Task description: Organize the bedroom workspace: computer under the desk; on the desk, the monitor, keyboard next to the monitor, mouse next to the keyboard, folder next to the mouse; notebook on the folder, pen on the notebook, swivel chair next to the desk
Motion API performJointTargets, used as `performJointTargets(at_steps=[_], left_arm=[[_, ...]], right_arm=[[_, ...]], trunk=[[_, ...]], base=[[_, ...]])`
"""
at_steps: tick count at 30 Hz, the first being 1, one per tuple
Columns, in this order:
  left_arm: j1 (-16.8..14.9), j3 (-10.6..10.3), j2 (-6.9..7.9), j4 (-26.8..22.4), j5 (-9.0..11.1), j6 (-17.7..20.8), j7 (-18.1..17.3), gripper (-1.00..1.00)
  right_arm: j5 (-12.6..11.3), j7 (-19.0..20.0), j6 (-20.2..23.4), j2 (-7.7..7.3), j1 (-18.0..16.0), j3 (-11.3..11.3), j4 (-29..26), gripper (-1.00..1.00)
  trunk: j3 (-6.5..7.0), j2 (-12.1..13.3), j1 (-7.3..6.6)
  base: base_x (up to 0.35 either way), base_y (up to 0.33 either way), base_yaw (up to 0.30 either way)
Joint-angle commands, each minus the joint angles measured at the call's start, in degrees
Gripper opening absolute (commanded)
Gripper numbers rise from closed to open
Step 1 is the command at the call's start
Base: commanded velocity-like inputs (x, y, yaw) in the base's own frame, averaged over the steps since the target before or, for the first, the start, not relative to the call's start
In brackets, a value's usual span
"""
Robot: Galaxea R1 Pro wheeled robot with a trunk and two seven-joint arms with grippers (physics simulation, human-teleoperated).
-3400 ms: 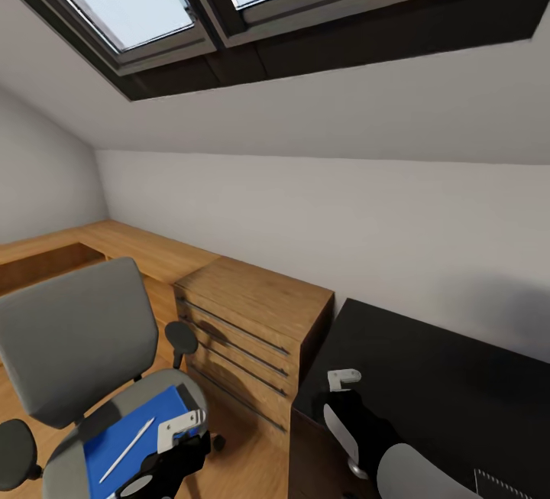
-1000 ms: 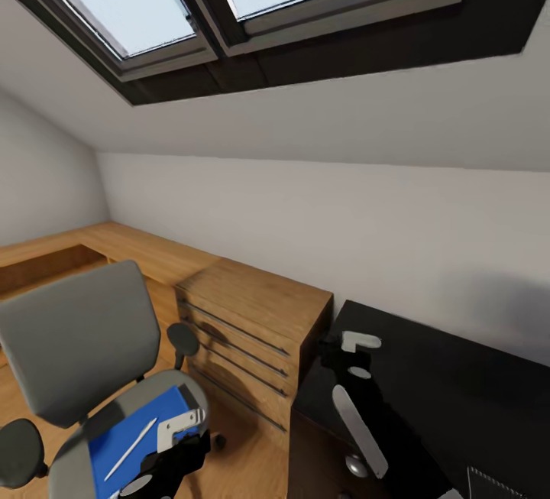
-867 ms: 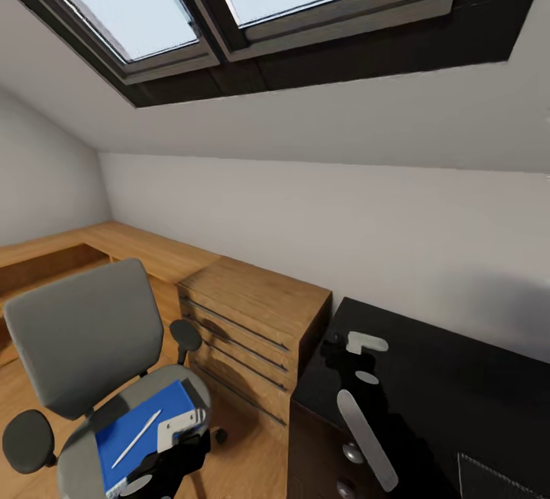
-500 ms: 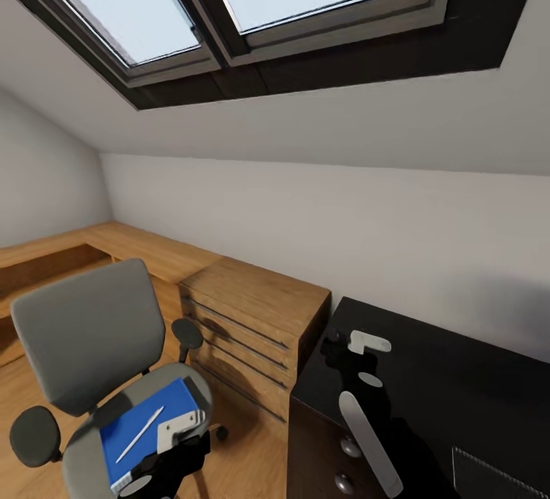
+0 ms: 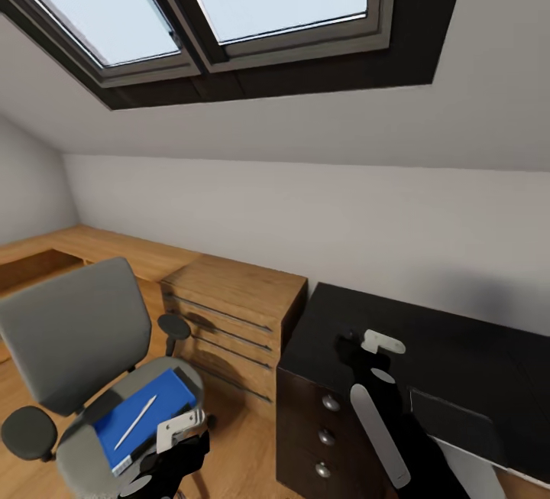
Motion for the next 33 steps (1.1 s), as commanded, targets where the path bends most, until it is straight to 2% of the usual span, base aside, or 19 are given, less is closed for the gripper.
performJointTargets(at_steps=[1, 4, 7, 11, 15, 20, 26, 33], left_arm=[[0.0, -0.1, 0.01, -0.1, 0.6, 0.1, 0.5, 1.00], [0.0, -0.1, 0.01, -0.1, 0.6, 0.0, 0.5, 1.00], [0.0, -0.1, 0.01, -0.2, 0.6, 0.0, 0.6, 1.00], [0.0, -0.2, 0.01, -0.4, 0.5, -0.2, 0.7, 1.00], [0.0, -0.2, 0.01, -0.5, 0.5, -1.5, 0.7, 1.00], [0.0, -0.2, 0.01, -0.5, 0.5, -1.9, 0.7, 1.00], [0.0, -0.2, 0.01, -0.5, 0.5, -2.0, 0.7, 1.00], [0.0, -0.2, 0.01, -0.5, 0.5, -2.0, 0.7, 1.00]], right_arm=[[-0.5, -0.5, 0.0, 0.00, -0.1, 0.1, -0.1, -1.00], [-0.7, -0.5, 0.0, 0.00, -0.1, 0.0, -0.1, -1.00], [-2.2, -0.5, 0.0, -0.04, -0.1, -0.2, -0.1, -1.00], [-3.7, -0.5, 0.0, -0.15, -0.1, -1.6, 0.0, -1.00], [-3.9, -0.5, -0.1, -0.21, -0.1, -2.1, 0.2, -1.00], [-3.9, -0.5, -0.2, -0.28, -0.1, -2.2, 0.3, -1.00], [-3.9, -0.5, -0.4, -0.34, -0.1, -2.7, 0.3, -1.00], [-3.9, -0.5, -0.5, -0.28, -0.1, -5.0, 0.3, -1.00]], trunk=[[-0.07, -0.1, -0.02], [-0.09, -0.1, -0.02], [-0.14, -0.1, -0.02], [-0.16, -0.1, -0.02], [-0.16, -0.1, -0.02], [-0.16, -0.1, -0.02], [-0.16, -0.1, -0.02], [-0.16, -0.1, -0.02]], base=[[-0.308, 0.122, -0.275], [-0.313, 0.113, -0.275], [-0.321, 0.095, -0.211], [-0.329, 0.030, -0.051], [-0.309, 0.002, -0.004], [-0.051, 0.007, -0.024], [-0.021, 0.057, -0.195], [-0.005, 0.013, -0.260]])
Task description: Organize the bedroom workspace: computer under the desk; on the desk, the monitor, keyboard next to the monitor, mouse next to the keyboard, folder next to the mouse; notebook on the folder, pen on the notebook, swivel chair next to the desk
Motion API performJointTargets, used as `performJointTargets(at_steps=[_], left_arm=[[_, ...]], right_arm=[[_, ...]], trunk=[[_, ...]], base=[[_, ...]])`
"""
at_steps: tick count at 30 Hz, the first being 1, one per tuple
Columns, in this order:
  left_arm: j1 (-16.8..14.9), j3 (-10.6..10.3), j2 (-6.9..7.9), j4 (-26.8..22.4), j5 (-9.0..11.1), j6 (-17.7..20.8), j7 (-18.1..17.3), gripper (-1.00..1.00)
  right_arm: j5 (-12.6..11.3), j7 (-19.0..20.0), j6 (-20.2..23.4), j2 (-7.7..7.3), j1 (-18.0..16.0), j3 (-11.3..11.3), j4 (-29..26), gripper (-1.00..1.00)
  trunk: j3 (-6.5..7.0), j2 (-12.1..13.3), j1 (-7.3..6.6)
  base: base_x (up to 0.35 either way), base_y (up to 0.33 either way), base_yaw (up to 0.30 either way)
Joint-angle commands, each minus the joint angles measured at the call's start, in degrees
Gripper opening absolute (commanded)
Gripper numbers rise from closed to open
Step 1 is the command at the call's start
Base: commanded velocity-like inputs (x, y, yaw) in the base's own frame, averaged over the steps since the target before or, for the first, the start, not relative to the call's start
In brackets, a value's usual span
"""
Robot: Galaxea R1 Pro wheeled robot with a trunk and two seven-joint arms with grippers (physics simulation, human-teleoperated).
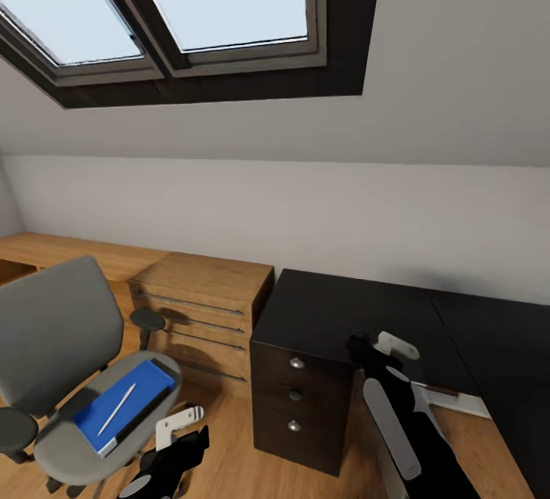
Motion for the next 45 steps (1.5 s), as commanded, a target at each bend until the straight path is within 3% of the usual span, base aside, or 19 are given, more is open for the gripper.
performJointTargets(at_steps=[1, 10, 15, 23, 24, 45], left_arm=[[0.0, 0.0, 0.01, -0.1, 0.6, 0.1, 0.5, 1.00], [0.0, 0.0, 0.01, -0.1, 0.6, 0.1, 0.5, 1.00], [0.0, 0.0, 0.01, -0.1, 0.6, 0.1, 0.5, 1.00], [0.0, -0.1, 0.01, -0.1, 0.6, 0.1, 0.5, 1.00], [0.0, 0.0, 0.01, 0.0, 0.6, 0.1, 0.5, 1.00], [0.0, -0.1, 0.01, 0.0, 0.6, 0.1, 0.5, 1.00]], right_arm=[[-0.5, -0.5, 0.0, 0.05, -0.1, -0.4, 0.0, -1.00], [-0.7, -0.4, 0.0, 0.26, -0.1, -6.1, 0.7, -1.00], [-0.8, -0.2, -0.2, 0.28, -0.1, -10.5, 1.8, -1.00], [-0.8, 0.0, -0.6, 0.15, -0.1, -14.3, 3.6, -1.00], [-0.7, 0.0, -2.2, 0.04, -0.1, -15.9, 5.0, -1.00], [-0.7, 0.0, -4.7, -0.03, -0.1, -16.2, 6.4, -1.00]], trunk=[[-0.07, 0.0, 0.01], [-0.07, 0.0, 0.01], [-0.07, 0.0, 0.01], [-0.07, 0.0, 0.01], [-0.07, 0.0, 0.01], [-0.07, 0.0, 0.01]], base=[[-0.001, 0.003, -0.269], [0.000, 0.001, -0.272], [0.000, 0.000, -0.275], [0.000, 0.000, -0.276], [0.000, 0.000, -0.276], [0.000, 0.000, -0.276]])
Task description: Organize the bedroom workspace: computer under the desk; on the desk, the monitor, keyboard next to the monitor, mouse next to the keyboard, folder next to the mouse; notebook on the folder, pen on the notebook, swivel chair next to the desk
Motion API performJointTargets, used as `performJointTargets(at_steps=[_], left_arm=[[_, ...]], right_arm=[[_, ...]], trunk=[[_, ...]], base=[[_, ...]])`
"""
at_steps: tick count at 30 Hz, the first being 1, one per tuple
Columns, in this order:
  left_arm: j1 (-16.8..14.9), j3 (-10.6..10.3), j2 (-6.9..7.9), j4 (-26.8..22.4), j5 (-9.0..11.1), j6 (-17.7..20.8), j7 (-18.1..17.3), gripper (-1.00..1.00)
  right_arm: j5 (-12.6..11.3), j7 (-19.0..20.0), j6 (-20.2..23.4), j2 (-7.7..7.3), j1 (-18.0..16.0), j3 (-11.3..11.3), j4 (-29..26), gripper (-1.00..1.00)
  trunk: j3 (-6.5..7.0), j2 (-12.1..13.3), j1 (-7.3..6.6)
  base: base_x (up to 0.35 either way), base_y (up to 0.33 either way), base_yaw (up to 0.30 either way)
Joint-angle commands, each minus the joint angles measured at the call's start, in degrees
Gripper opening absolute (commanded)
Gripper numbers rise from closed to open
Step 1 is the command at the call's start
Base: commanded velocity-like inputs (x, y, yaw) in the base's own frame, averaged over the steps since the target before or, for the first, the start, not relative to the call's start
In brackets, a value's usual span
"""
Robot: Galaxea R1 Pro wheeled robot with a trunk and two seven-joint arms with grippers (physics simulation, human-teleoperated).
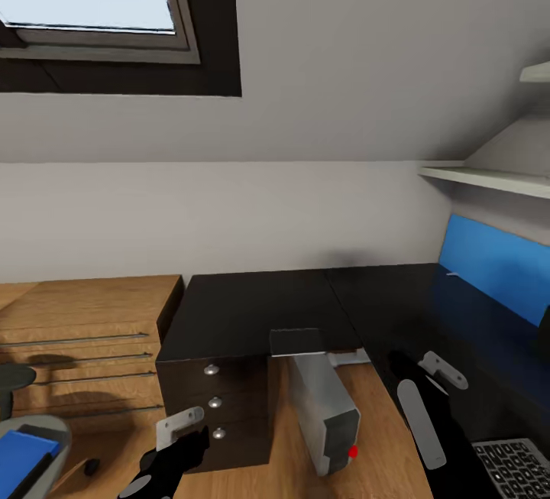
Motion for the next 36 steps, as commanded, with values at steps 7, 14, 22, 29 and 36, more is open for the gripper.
performJointTargets(at_steps=[7, 14, 22, 29, 36], left_arm=[[0.0, -0.1, 0.01, -0.1, 0.6, 0.1, 0.5, 1.00], [0.0, -0.1, 0.01, -0.1, 0.6, 0.1, 0.5, 1.00], [0.0, 0.0, 0.01, -0.1, 0.6, 0.1, 0.5, 1.00], [0.0, 0.0, 0.01, -0.1, 0.6, 0.1, 0.5, 1.00], [0.0, 0.0, 0.01, 0.0, 0.7, 0.2, 0.4, 1.00]], right_arm=[[-0.4, -0.3, -0.6, 0.07, -0.1, 0.0, 0.0, -1.00], [-0.3, -0.3, -0.6, 0.10, -0.1, 0.1, -0.1, -1.00], [-0.2, -0.2, -0.6, 0.20, -0.1, 0.6, -0.1, -1.00], [-0.4, -0.3, -0.6, 0.33, 0.0, 0.6, -0.2, -1.00], [-0.4, -0.3, -0.6, 0.34, 0.0, 0.6, -0.1, -1.00]], trunk=[[-0.18, 0.0, 0.01], [-0.30, 0.0, 0.01], [-0.31, 0.0, 0.01], [-0.31, 0.0, 0.01], [-0.31, 0.0, 0.01]], base=[[0.000, 0.000, -0.276], [0.000, 0.000, -0.217], [0.000, 0.000, -0.020], [0.000, 0.000, 0.000], [0.104, 0.000, 0.000]])
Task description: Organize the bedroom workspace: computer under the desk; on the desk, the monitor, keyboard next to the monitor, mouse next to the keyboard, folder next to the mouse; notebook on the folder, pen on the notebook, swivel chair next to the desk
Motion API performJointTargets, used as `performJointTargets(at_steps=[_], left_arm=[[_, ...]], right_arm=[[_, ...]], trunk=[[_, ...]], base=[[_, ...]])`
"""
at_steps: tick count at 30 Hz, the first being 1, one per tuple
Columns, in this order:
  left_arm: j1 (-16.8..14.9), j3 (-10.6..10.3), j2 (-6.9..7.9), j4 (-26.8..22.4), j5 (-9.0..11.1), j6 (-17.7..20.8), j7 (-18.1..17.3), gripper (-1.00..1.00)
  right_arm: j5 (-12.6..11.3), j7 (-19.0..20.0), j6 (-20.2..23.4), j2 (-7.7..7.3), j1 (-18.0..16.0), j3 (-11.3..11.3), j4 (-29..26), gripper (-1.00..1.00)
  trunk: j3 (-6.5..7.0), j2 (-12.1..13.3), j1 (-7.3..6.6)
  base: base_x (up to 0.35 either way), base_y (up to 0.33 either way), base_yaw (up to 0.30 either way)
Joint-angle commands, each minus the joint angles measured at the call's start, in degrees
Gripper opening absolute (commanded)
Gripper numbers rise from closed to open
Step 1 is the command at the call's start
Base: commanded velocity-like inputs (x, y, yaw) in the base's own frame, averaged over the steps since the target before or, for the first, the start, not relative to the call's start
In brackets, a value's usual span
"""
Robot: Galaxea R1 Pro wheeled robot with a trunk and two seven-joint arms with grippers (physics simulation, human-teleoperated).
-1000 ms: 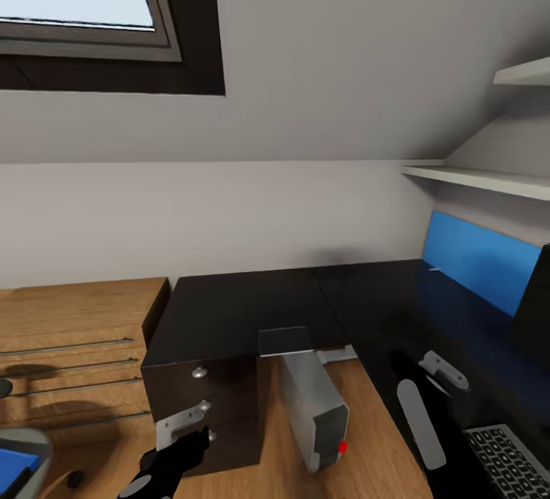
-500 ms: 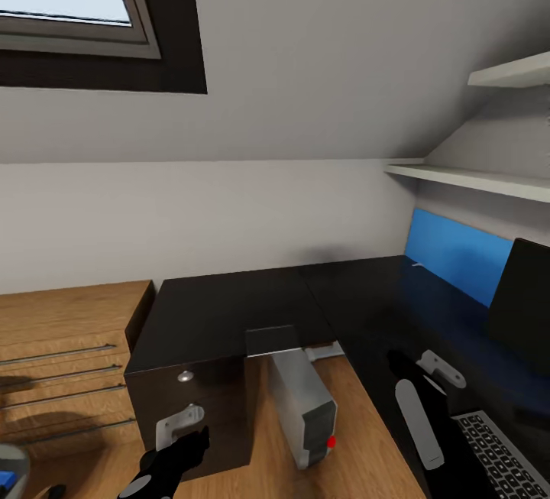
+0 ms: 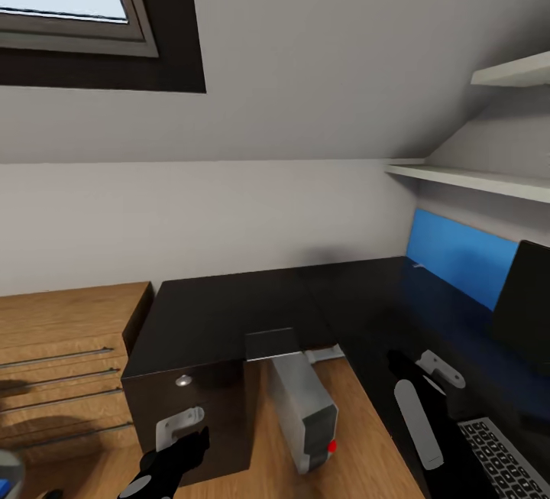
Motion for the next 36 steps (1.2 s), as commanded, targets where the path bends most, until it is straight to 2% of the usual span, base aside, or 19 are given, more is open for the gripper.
performJointTargets(at_steps=[1, 2, 3, 6, 9, 11, 15, 23, 24, 27, 29, 32, 36], left_arm=[[0.0, -0.1, 0.01, -0.1, 0.6, 0.1, 0.5, 1.00], [0.0, -0.1, 0.01, -0.1, 0.6, 0.1, 0.5, 1.00], [0.0, -0.1, 0.01, -0.1, 0.5, 0.1, 0.5, 1.00], [0.0, -0.1, 0.01, -0.1, 0.5, 0.1, 0.5, 1.00], [0.0, -0.1, 0.01, -0.1, 0.6, 0.1, 0.5, 1.00], [0.0, -0.1, 0.01, -0.1, 0.6, 0.1, 0.5, 1.00], [0.0, -0.1, 0.01, -0.1, 0.6, 0.1, 0.5, 1.00], [0.0, -0.1, 0.01, -0.1, 0.6, 0.1, 0.5, 1.00], [0.0, -0.1, -0.01, -0.1, 0.6, 0.1, 0.5, 1.00], [0.0, -0.2, -0.03, 0.0, 0.6, 0.1, 0.5, 1.00], [0.0, -0.2, -0.05, 0.0, 0.5, 0.1, 0.5, 1.00], [0.0, -0.2, -0.07, 0.0, 0.5, 0.1, 0.5, 1.00], [0.0, -0.4, -0.08, 0.0, 0.5, 0.0, 0.5, 1.00]], right_arm=[[-0.2, -0.2, 0.1, -0.07, 0.0, 0.0, 0.1, -1.00], [-0.1, -0.1, -0.1, -0.17, 0.0, 0.0, 0.7, -1.00], [1.2, 0.0, -1.2, -0.30, -0.4, 0.6, 5.4, -1.00], [5.5, 0.0, -1.5, -0.32, -1.4, 1.7, 10.2, -1.00], [9.9, -0.1, -1.6, -0.31, -2.3, 1.9, 12.4, -1.00], [11.5, -0.1, -1.7, -0.35, -2.6, 2.0, 13.1, -1.00], [12.8, -0.1, -1.7, -0.89, -3.9, 2.0, 14.7, -1.00], [13.2, -0.1, -3.0, -3.88, -8.5, 2.0, 23.0, -1.00], [13.2, -0.2, -6.7, -5.59, -11.5, 2.0, 29.0, -1.00], [13.2, -0.1, -8.7, -6.44, -12.9, 2.0, 32.0, -1.00], [13.2, -0.1, -10.4, -7.43, -14.9, 2.0, 36.1, -1.00], [13.2, -0.1, -12.3, -8.04, -16.7, 2.0, 40.1, -1.00], [13.2, -0.1, -16.6, -9.26, -22.0, 2.0, 51.2, -1.00]], trunk=[[-0.06, 0.0, 0.02], [-0.06, 0.0, 0.02], [-0.06, 0.0, 0.02], [-0.06, 0.0, 0.02], [-0.06, 0.0, 0.02], [-0.06, 0.0, 0.02], [-0.06, 0.0, 0.02], [-0.06, 0.0, 0.02], [-0.06, 0.0, 0.02], [-0.06, 0.0, 0.02], [-0.06, 0.0, 0.02], [-0.06, 0.0, 0.02], [-0.06, 0.0, 0.02]], base=[[0.035, 0.000, 0.000], [0.018, 0.000, 0.000], [0.004, 0.000, 0.000], [0.001, 0.000, 0.000], [0.000, 0.000, 0.000], [0.000, 0.000, 0.000], [0.000, 0.000, 0.000], [0.000, 0.000, 0.000], [0.000, 0.000, 0.000], [0.000, 0.000, 0.000], [0.000, 0.000, 0.000], [0.000, 0.000, 0.000], [0.000, 0.000, 0.000]])
